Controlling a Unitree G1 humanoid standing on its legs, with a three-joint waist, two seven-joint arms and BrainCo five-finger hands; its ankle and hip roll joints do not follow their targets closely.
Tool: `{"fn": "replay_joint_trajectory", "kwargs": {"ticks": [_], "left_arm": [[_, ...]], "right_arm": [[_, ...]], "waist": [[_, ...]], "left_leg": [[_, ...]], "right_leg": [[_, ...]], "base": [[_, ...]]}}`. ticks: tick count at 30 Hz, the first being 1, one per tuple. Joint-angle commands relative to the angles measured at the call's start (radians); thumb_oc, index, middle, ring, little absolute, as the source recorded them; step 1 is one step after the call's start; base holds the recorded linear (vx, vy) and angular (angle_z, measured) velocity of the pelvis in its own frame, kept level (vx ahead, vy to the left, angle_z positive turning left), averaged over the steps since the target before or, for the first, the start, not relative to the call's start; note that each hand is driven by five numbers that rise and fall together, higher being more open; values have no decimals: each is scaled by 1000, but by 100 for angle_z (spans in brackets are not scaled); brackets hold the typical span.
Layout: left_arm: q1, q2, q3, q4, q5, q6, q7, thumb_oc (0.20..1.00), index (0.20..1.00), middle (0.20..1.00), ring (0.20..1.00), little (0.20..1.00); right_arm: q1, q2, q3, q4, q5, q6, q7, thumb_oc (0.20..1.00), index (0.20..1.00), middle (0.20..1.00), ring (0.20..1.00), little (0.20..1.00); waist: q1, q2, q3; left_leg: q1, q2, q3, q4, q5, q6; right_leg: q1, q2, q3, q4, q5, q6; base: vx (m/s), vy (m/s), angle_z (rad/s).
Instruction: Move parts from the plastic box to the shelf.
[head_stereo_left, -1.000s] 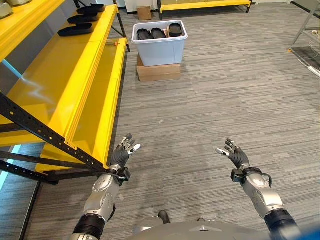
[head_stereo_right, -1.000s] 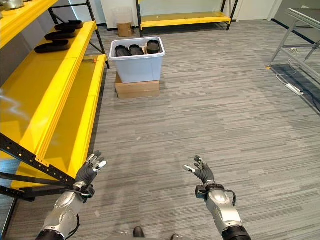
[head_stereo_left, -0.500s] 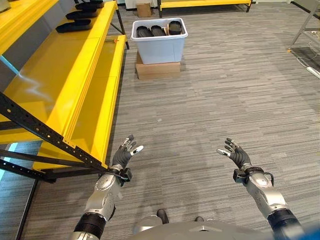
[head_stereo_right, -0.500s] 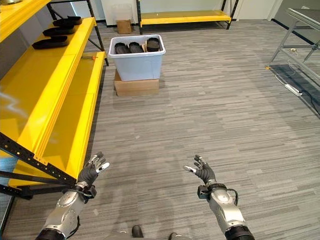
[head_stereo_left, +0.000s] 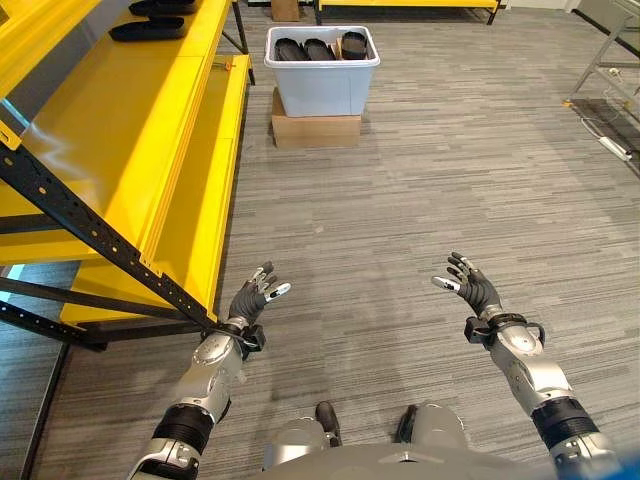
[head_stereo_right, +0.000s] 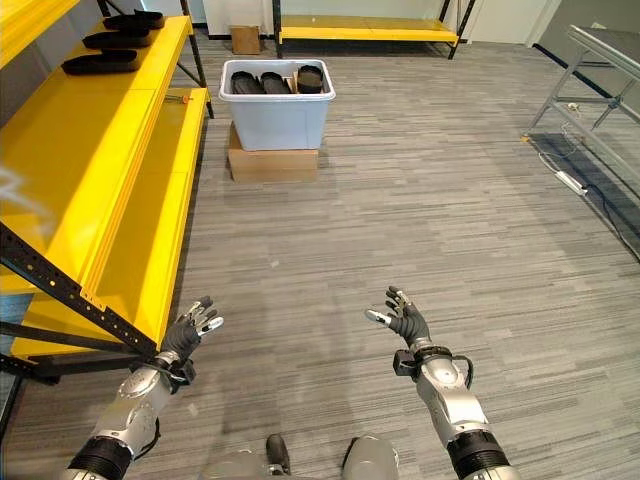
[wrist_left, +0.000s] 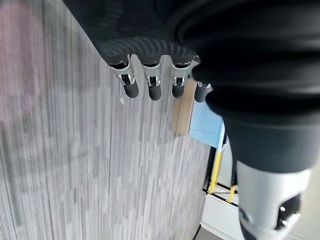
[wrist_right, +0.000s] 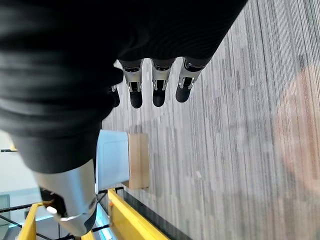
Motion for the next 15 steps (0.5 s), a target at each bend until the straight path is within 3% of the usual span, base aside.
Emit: {"fn": "replay_joint_trajectory", "kwargs": {"ticks": [1, 2, 5, 8, 9, 10, 11, 12, 15], "left_arm": [[1, 14, -26, -91, 17, -49, 55, 1000, 1000, 1000, 1000, 1000], [19, 20, -42, -111, 24, -55, 60, 1000, 1000, 1000, 1000, 1000], [38, 20, -61, -121, 49, -66, 46, 1000, 1000, 1000, 1000, 1000], [68, 21, -64, -138, 41, -68, 19, 1000, 1000, 1000, 1000, 1000], [70, 21, -62, -143, 38, -65, 17, 1000, 1000, 1000, 1000, 1000], [85, 22, -57, -164, 31, -48, 4, 1000, 1000, 1000, 1000, 1000], [88, 21, -56, -165, 33, -47, 0, 1000, 1000, 1000, 1000, 1000], [94, 18, -53, -162, 32, -49, -4, 1000, 1000, 1000, 1000, 1000], [99, 8, -45, -159, 28, -56, -8, 1000, 1000, 1000, 1000, 1000]], "right_arm": [[-13, 9, 5, -36, -48, -61, 10, 1000, 1000, 1000, 1000, 1000], [6, 26, 7, -45, -64, -69, -10, 1000, 1000, 1000, 1000, 1000], [22, 19, -7, -41, -74, -87, -36, 1000, 1000, 1000, 1000, 1000], [21, 4, -16, -26, -72, -93, -57, 1000, 1000, 1000, 1000, 1000], [20, 1, -17, -26, -73, -93, -58, 1000, 1000, 1000, 1000, 1000], [6, -13, -15, -21, -79, -95, -79, 1000, 1000, 1000, 1000, 1000], [3, -15, -14, -19, -79, -96, -84, 1000, 1000, 1000, 1000, 1000], [-8, -25, -17, -13, -76, -93, -88, 1000, 1000, 1000, 1000, 1000], [-9, -36, -22, -18, -100, -93, -84, 1000, 1000, 1000, 1000, 1000]], "waist": [[-25, -60, -17], [-36, -68, -8], [-45, -69, -4], [-30, -59, -22], [-29, -65, -22], [-16, -52, -39], [-15, -51, -42], [-13, -58, -49], [-16, -48, -61]], "left_leg": [[83, 18, -103, 27, -94, -55], [94, 15, -120, 32, -109, -46], [86, 23, -151, 68, -114, -50], [86, 41, -135, 112, -139, -66], [78, 39, -123, 117, -126, -65], [76, 68, -103, 150, -149, -81], [71, 73, -99, 161, -153, -84], [54, 85, -72, 198, -152, -86], [58, 114, -57, 257, -197, -100]], "right_leg": [[22, 50, 46, -291, 310, 16], [-11, 36, 85, -302, 333, 27], [24, 65, 115, -345, 290, 9], [75, 73, 72, -327, 236, -11], [73, 68, 61, -327, 242, -25], [103, 76, 27, -310, 196, -41], [105, 77, 22, -306, 189, -47], [104, 74, 1, -295, 178, -74], [118, 86, -7, -272, 143, -80]], "base": [[495, -267, 23], [439, -233, 53], [377, -190, 51], [381, -136, 53], [538, -152, 36], [344, -127, 27], [481, -180, 15], [330, -130, 15], [317, -125, -8]]}}
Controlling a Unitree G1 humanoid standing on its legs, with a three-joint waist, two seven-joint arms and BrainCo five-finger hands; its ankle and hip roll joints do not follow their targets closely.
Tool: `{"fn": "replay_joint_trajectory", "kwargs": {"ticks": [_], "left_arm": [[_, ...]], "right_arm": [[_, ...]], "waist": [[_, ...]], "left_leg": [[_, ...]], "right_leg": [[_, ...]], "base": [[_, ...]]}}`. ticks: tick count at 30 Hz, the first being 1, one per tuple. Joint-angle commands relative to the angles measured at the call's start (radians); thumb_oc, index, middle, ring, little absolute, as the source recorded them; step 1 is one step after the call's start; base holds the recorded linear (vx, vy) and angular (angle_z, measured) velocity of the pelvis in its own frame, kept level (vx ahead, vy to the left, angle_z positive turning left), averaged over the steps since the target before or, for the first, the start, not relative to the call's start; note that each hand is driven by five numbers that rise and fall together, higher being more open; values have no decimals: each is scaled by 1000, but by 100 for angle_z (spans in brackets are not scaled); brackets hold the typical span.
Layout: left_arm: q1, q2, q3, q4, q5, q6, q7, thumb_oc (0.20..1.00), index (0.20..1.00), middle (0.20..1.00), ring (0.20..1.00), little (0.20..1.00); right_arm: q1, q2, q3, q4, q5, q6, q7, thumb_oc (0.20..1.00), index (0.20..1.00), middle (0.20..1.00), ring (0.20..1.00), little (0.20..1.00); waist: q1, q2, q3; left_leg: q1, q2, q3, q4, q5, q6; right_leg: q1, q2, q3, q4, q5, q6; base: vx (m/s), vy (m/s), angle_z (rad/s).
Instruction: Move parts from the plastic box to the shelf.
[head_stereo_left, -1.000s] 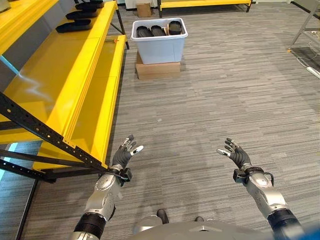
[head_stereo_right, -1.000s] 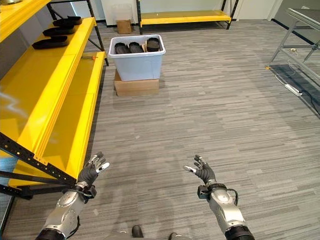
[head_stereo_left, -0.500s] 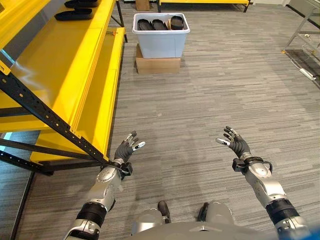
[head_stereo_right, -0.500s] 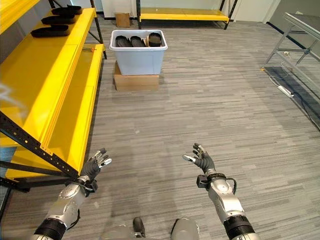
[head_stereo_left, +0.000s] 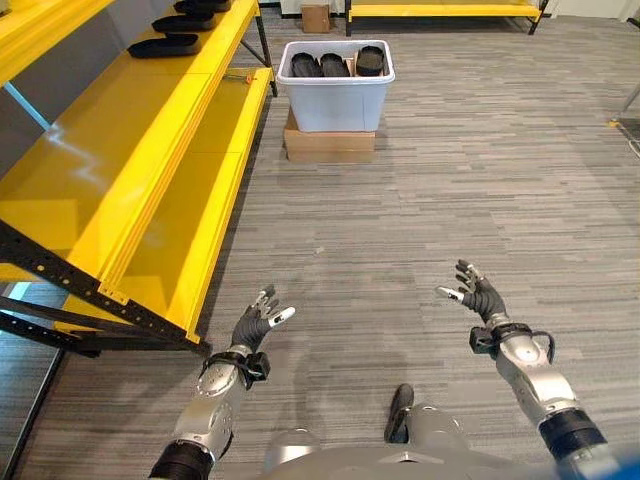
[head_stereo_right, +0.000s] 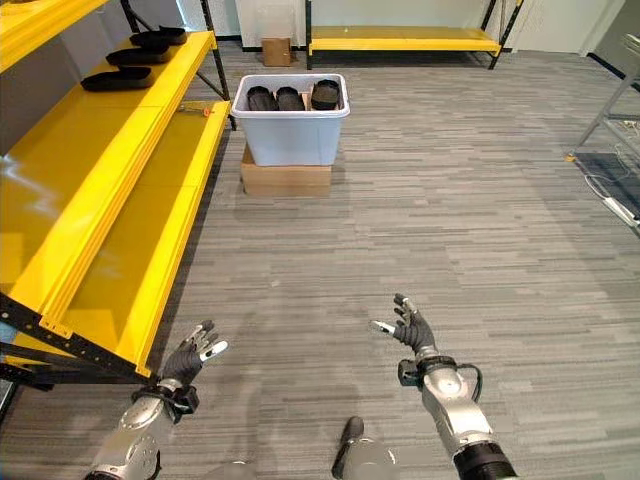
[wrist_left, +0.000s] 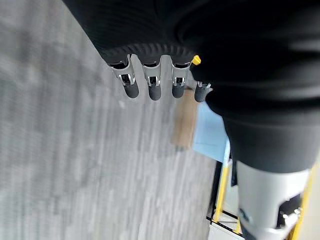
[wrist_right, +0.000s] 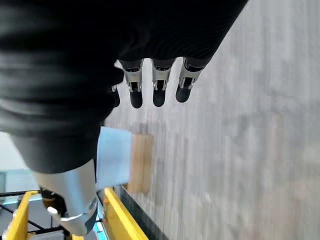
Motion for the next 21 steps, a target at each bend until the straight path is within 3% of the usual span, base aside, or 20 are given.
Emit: {"fn": "replay_joint_trajectory", "kwargs": {"ticks": [1, 5, 6, 11, 14, 16, 18, 19, 21], "left_arm": [[-45, 21, 10, -52, 9, -56, -25, 1000, 1000, 1000, 1000, 1000], [-37, 12, 14, -53, -6, -28, -19, 1000, 1000, 1000, 1000, 1000], [-35, 9, 14, -45, -25, -3, -28, 1000, 1000, 1000, 1000, 1000], [-25, 2, 41, -17, -54, -40, -24, 1000, 1000, 1000, 1000, 1000], [-43, 1, 57, 10, -71, -25, -4, 1000, 1000, 1000, 1000, 1000], [-71, -1, 56, 21, -37, -19, 11, 1000, 1000, 1000, 1000, 1000], [-76, 3, 43, 15, -33, -15, 14, 1000, 1000, 1000, 1000, 1000], [-75, 5, 39, 11, -33, -14, 18, 1000, 1000, 1000, 1000, 1000], [-65, 5, 37, 1, -46, -33, 15, 1000, 1000, 1000, 1000, 1000]], "right_arm": [[-9, 3, -18, -43, -35, -64, -5, 1000, 1000, 1000, 1000, 1000], [0, -17, -24, -58, -72, -73, 11, 1000, 1000, 1000, 1000, 1000], [2, -23, -25, -62, -71, -71, 15, 1000, 1000, 1000, 1000, 1000], [12, -53, -43, -87, -62, -64, 68, 1000, 1000, 1000, 1000, 1000], [15, -58, -43, -96, -65, -61, 72, 1000, 1000, 1000, 1000, 1000], [25, -39, -36, -99, -65, -57, 57, 1000, 1000, 1000, 1000, 1000], [36, -20, -28, -107, -67, -55, 42, 1000, 1000, 1000, 1000, 1000], [40, -16, -25, -111, -70, -51, 39, 1000, 1000, 1000, 1000, 1000], [50, -7, -11, -126, -74, -43, 38, 1000, 1000, 1000, 1000, 1000]], "waist": [[-4, -53, -33], [-8, -48, -50], [-9, -46, -54], [-23, -25, -73], [-26, -25, -69], [-43, -23, -52], [-53, -19, -39], [-53, -17, -35], [-39, -5, -23]], "left_leg": [[-67, -101, 45, 42, -116, 49], [-78, -83, 45, 123, -100, 29], [-83, -78, 43, 146, -84, 22], [-117, -39, 51, 343, 58, -50], [-156, -33, 71, 428, 79, -64], [-147, -32, 130, 267, 26, -26], [-129, -44, 147, 70, 11, -3], [-130, -46, 147, 9, 21, -3], [-165, -9, 136, -115, 131, -34]], "right_leg": [[13, -90, -20, -118, 121, 147], [25, -58, -25, -117, 87, 116], [29, -46, -26, -116, 75, 106], [68, 29, -30, -145, 6, 33], [73, 37, -44, -146, -5, 20], [46, 9, -76, -109, 13, 49], [27, -26, -83, -64, 23, 78], [29, -33, -78, -54, 21, 87], [90, -24, -52, -72, 1, 99]], "base": [[267, -137, -13], [202, -121, -9], [174, -144, -13], [162, -133, 3], [119, -85, 12], [134, 62, 43], [112, 169, 69], [142, 174, 76], [186, 154, 51]]}}
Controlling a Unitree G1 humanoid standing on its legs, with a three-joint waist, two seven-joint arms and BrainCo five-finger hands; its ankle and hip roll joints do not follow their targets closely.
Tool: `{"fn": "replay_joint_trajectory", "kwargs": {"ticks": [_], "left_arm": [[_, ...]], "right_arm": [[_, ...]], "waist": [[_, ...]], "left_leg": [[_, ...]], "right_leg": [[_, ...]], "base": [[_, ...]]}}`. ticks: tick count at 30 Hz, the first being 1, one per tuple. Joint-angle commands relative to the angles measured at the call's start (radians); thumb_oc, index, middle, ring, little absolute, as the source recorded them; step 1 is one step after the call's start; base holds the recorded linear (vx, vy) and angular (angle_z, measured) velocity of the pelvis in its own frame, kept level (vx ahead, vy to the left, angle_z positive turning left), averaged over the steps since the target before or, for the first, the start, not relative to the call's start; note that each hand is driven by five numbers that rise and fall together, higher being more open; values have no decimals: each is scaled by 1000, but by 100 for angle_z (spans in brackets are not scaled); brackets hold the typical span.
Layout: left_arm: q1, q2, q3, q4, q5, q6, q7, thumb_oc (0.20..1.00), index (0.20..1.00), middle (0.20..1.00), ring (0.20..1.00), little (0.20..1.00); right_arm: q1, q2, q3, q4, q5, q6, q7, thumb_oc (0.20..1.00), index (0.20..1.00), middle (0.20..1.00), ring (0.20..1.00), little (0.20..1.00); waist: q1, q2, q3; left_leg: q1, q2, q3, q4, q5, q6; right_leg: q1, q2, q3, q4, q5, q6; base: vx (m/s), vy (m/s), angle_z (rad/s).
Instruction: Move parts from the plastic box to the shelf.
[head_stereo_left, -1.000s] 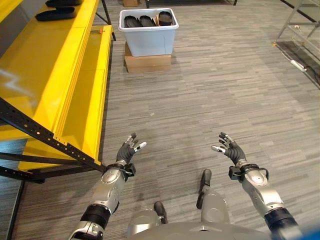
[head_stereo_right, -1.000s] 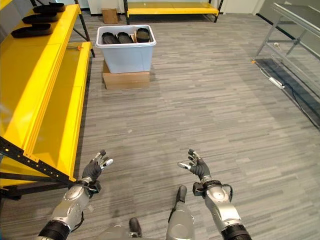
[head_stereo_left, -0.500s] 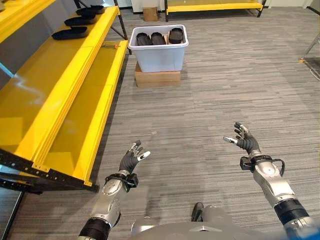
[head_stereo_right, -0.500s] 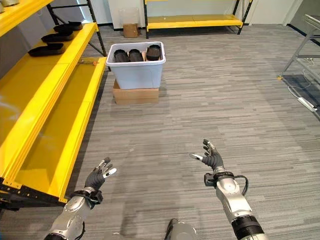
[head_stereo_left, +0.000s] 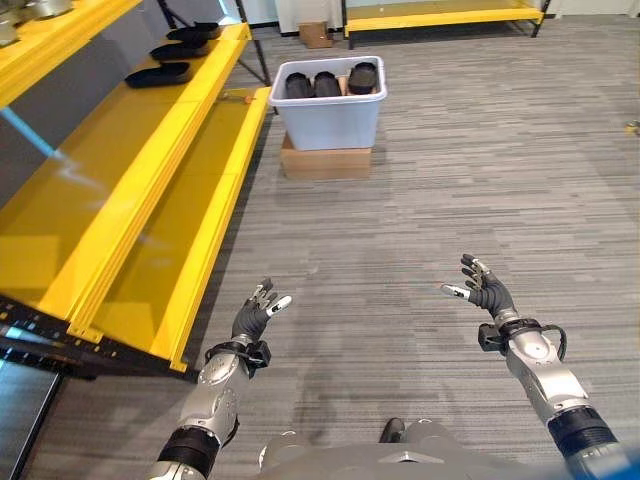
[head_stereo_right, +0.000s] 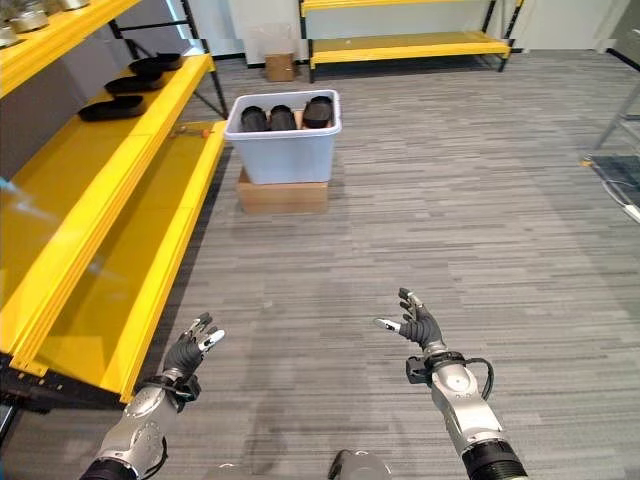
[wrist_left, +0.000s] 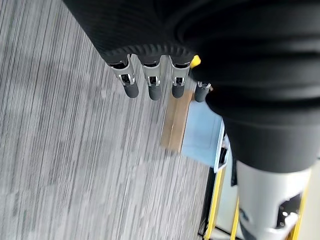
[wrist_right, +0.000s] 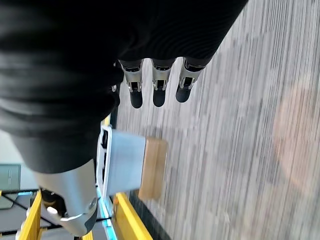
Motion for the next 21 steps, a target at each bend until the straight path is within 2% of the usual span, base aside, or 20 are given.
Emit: {"fn": "replay_joint_trajectory", "kwargs": {"ticks": [1, 3, 4, 5, 6, 7, 9, 12, 14, 16, 20, 21], "left_arm": [[19, 15, 23, -74, -7, -87, 10, 1000, 1000, 1000, 1000, 1000], [36, -7, 39, -78, -29, -149, 31, 1000, 1000, 1000, 1000, 1000], [35, -14, 40, -69, -16, -170, 27, 1000, 1000, 1000, 1000, 1000], [32, -17, 43, -59, 1, -195, 26, 1000, 1000, 1000, 1000, 1000], [33, -17, 47, -67, 10, -192, 34, 1000, 1000, 1000, 1000, 1000], [37, -11, 52, -81, 20, -187, 39, 1000, 1000, 1000, 1000, 1000], [34, -2, 55, -84, 35, -182, 32, 1000, 1000, 1000, 1000, 1000], [7, 24, 38, -63, 89, -176, -5, 1000, 1000, 1000, 1000, 1000], [-11, 35, 23, -53, 88, -165, -22, 1000, 1000, 1000, 1000, 1000], [-20, 46, 11, -46, 79, -152, -62, 1000, 1000, 1000, 1000, 1000], [-33, 67, -9, -46, 101, -130, -86, 1000, 1000, 1000, 1000, 1000], [-39, 71, -21, -44, 89, -122, -89, 1000, 1000, 1000, 1000, 1000]], "right_arm": [[11, 7, -3, -101, -9, -30, -3, 1000, 1000, 1000, 1000, 1000], [-4, -1, 51, -98, -62, -25, 64, 1000, 1000, 1000, 1000, 1000], [-6, -6, 75, -100, -72, -32, 67, 1000, 1000, 1000, 1000, 1000], [-14, -11, 111, -104, -38, -42, 80, 1000, 1000, 1000, 1000, 1000], [-15, -7, 119, -105, -26, -46, 87, 1000, 1000, 1000, 1000, 1000], [-16, -2, 122, -107, -26, -55, 91, 1000, 1000, 1000, 1000, 1000], [-15, 1, 124, -114, -18, -67, 89, 1000, 1000, 1000, 1000, 1000], [-5, 12, 118, -136, 19, -93, 67, 1000, 1000, 1000, 1000, 1000], [-1, 20, 105, -145, 33, -98, 55, 1000, 1000, 1000, 1000, 1000], [-1, 34, 90, -149, 51, -107, 33, 1000, 1000, 1000, 1000, 1000], [-3, 54, 60, -166, 52, -109, -39, 1000, 1000, 1000, 1000, 1000], [-10, 64, 54, -167, 38, -102, -92, 1000, 1000, 1000, 1000, 1000]], "waist": [[36, -11, 35], [59, 0, 46], [62, 2, 48], [73, 6, 49], [82, 5, 48], [90, 5, 48], [92, 4, 47], [95, -5, 33], [94, -2, 24], [88, -6, 13], [85, -15, -3], [86, -18, -9]], "left_leg": [[-20, 45, -31, -41, 130, -17], [-83, 143, -48, -79, 250, -60], [-92, 160, -52, -81, 263, -68], [-85, 160, -77, -82, 244, -67], [-86, 155, -100, -78, 236, -66], [-82, 145, -121, -73, 223, -60], [-70, 127, -118, -57, 197, -46], [-68, 62, -158, -34, 145, -8], [-81, 44, -160, -29, 141, 23], [-76, 8, -160, -26, 116, 53], [-78, -50, -147, -24, 74, 106], [-75, -80, -142, -23, 52, 136]], "right_leg": [[82, -35, 112, -98, 96, 159], [143, -48, 125, -130, 79, 155], [147, -53, 125, -124, 73, 155], [150, -66, 124, -89, 44, 160], [150, -70, 128, -79, 37, 162], [151, -75, 132, -60, 25, 163], [154, -81, 132, -35, 9, 162], [150, -85, 163, 17, -16, 169], [141, -74, 180, 29, -12, 165], [135, -77, 210, 65, -27, 179], [112, -92, 232, 140, -12, 210], [75, -111, 234, 221, 11, 231]], "base": [[249, 173, 10], [304, 250, -17], [348, 362, -44], [278, 297, -75], [312, 332, -88], [235, 236, -95], [244, 264, -100], [257, 293, -27], [191, 307, 28], [226, 333, 7], [129, 251, -4], [107, 290, -11]]}}
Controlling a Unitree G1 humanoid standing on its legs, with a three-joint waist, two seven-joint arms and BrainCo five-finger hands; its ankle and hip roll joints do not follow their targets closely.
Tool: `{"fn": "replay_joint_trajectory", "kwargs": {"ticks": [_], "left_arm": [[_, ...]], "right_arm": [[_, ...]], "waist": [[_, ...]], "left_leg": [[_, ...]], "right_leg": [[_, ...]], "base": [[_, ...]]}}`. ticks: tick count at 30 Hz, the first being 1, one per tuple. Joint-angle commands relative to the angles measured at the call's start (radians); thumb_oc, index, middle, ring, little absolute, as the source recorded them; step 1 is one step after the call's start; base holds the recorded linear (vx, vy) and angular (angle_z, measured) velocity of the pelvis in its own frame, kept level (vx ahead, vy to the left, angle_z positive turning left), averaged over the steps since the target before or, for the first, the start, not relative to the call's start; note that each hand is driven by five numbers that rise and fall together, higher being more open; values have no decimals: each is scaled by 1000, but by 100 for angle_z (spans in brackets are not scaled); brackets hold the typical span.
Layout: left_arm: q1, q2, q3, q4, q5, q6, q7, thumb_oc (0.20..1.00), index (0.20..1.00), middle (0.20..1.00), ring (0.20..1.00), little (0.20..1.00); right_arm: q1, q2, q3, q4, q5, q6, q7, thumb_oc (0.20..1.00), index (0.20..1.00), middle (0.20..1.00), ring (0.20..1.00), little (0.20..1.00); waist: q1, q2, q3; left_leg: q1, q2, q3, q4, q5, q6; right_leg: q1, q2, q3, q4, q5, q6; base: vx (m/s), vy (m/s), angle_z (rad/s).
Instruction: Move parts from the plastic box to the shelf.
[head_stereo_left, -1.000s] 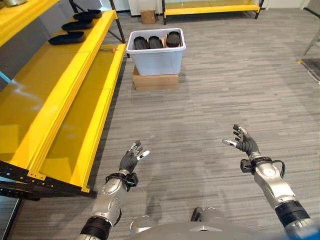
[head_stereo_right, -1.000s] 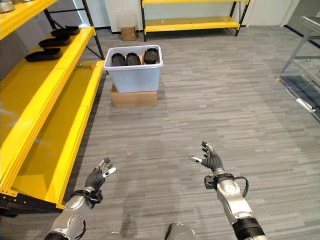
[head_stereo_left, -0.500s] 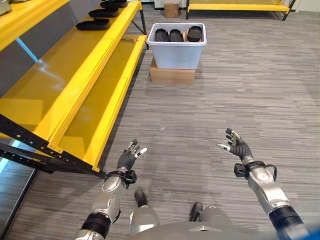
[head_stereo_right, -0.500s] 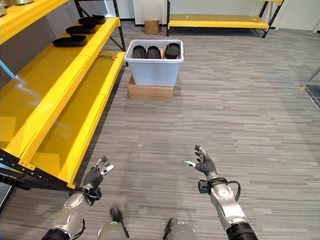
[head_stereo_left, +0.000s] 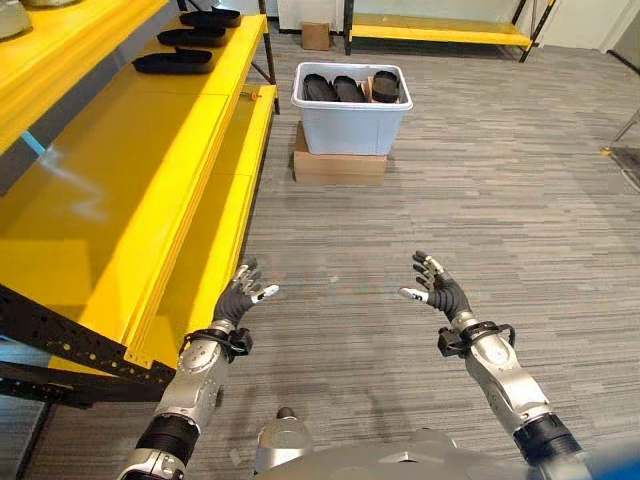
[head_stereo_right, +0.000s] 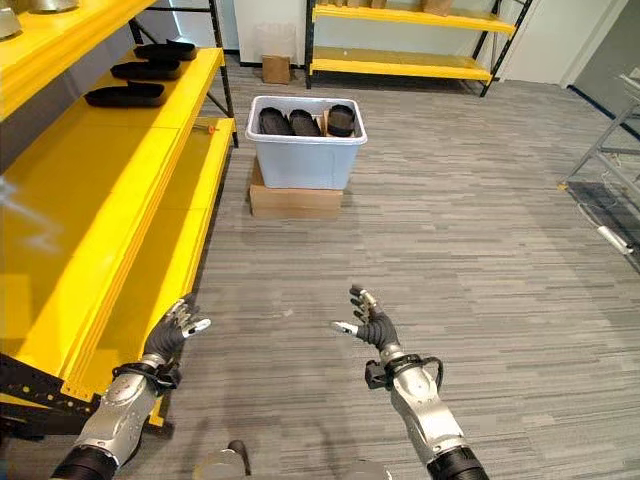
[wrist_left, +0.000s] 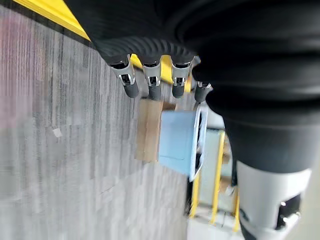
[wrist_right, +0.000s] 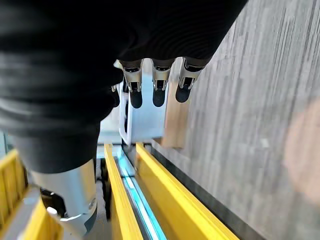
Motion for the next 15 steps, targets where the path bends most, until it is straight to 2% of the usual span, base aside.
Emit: {"fn": "replay_joint_trajectory", "kwargs": {"ticks": [1, 2, 4, 5, 7, 8, 9, 10, 11, 13, 14, 15], "left_arm": [[-6, -31, -26, -62, -4, -10, -26, 1000, 1000, 1000, 1000, 1000], [-9, -35, -32, -64, -8, -5, -16, 1000, 1000, 1000, 1000, 1000], [-13, -42, -37, -61, -18, 1, -11, 1000, 1000, 1000, 1000, 1000], [-9, -47, -39, -62, -16, -8, 0, 1000, 1000, 1000, 1000, 1000], [-11, -50, -35, -62, -26, -7, 11, 1000, 1000, 1000, 1000, 1000], [-12, -50, -32, -65, -31, -3, 19, 1000, 1000, 1000, 1000, 1000], [-19, -51, -34, -78, -24, 10, 39, 1000, 1000, 1000, 1000, 1000], [-24, -56, -41, -87, -4, 19, 59, 1000, 1000, 1000, 1000, 1000], [-27, -58, -52, -97, 3, 24, 70, 1000, 1000, 1000, 1000, 1000], [-4, -43, -74, -126, 20, 24, 60, 1000, 1000, 1000, 1000, 1000], [13, -36, -76, -137, 21, 22, 44, 1000, 1000, 1000, 1000, 1000], [33, -35, -77, -141, 21, 34, 2, 1000, 1000, 1000, 1000, 1000]], "right_arm": [[-36, -43, -44, -62, 7, -50, -107, 1000, 1000, 1000, 1000, 1000], [-45, -36, -41, -60, 8, -29, -122, 1000, 1000, 1000, 1000, 1000], [-55, -27, -33, -55, -6, -14, -137, 1000, 1000, 1000, 1000, 1000], [-65, -26, -25, -54, -17, -3, -133, 1000, 1000, 1000, 1000, 1000], [-67, -29, -18, -51, -23, -6, -125, 1000, 1000, 1000, 1000, 1000], [-68, -31, -15, -51, -19, -8, -121, 1000, 1000, 1000, 1000, 1000], [-69, -34, -17, -48, -11, -18, -108, 1000, 1000, 1000, 1000, 1000], [-65, -38, -24, -51, -18, -32, -97, 1000, 1000, 1000, 1000, 1000], [-60, -36, -29, -53, -18, -40, -100, 1000, 1000, 1000, 1000, 1000], [-42, -19, -44, -51, -21, -53, -117, 1000, 1000, 1000, 1000, 1000], [-34, -16, -55, -43, -21, -60, -108, 1000, 1000, 1000, 1000, 1000], [-21, -28, -71, -39, -15, -83, -80, 1000, 1000, 1000, 1000, 1000]], "waist": [[1, 34, -32], [6, 23, -36], [14, 23, -39], [18, 36, -41], [15, 41, -37], [10, 38, -30], [1, 30, -20], [-16, 15, -8], [-31, 3, 6], [-56, -12, 36], [-61, -14, 45], [-69, -7, 50]], "left_leg": [[-57, -35, -15, -2, -3, 78], [-44, -72, -22, -4, -34, 91], [-41, -93, -28, -6, -48, 110], [-38, -86, -15, -14, -40, 123], [-26, -85, -14, -15, -45, 118], [-17, -81, -13, -11, -49, 108], [-2, -71, -9, -2, -53, 82], [25, -71, -8, -6, -71, 60], [46, -78, -18, -8, -98, 59], [88, -76, -32, -11, -142, 62], [102, -72, -39, -9, -152, 64], [108, -57, -58, 4, -148, 56]], "right_leg": [[18, 84, -22, 288, -237, 26], [10, 52, -21, 346, -239, 48], [-20, 33, -22, 408, -205, 52], [-56, 42, -36, 419, -180, 36], [-87, 54, -43, 392, -179, 31], [-92, 69, -47, 329, -170, 25], [-92, 83, -60, 171, -139, 21], [-123, 70, -63, 0, -45, 34], [-162, 50, -39, -75, 35, 60], [-245, 5, 6, -145, 129, 94], [-255, 0, 14, -144, 138, 99], [-207, 32, 32, -165, 97, 95]], "base": [[170, 334, -20], [136, 226, -18], [104, 166, -24], [65, 73, -30], [68, -13, -47], [138, -148, -32], [253, -270, -18], [310, -335, -20], [293, -291, -35], [394, -333, -7], [568, -416, 52], [467, -322, 74]]}}
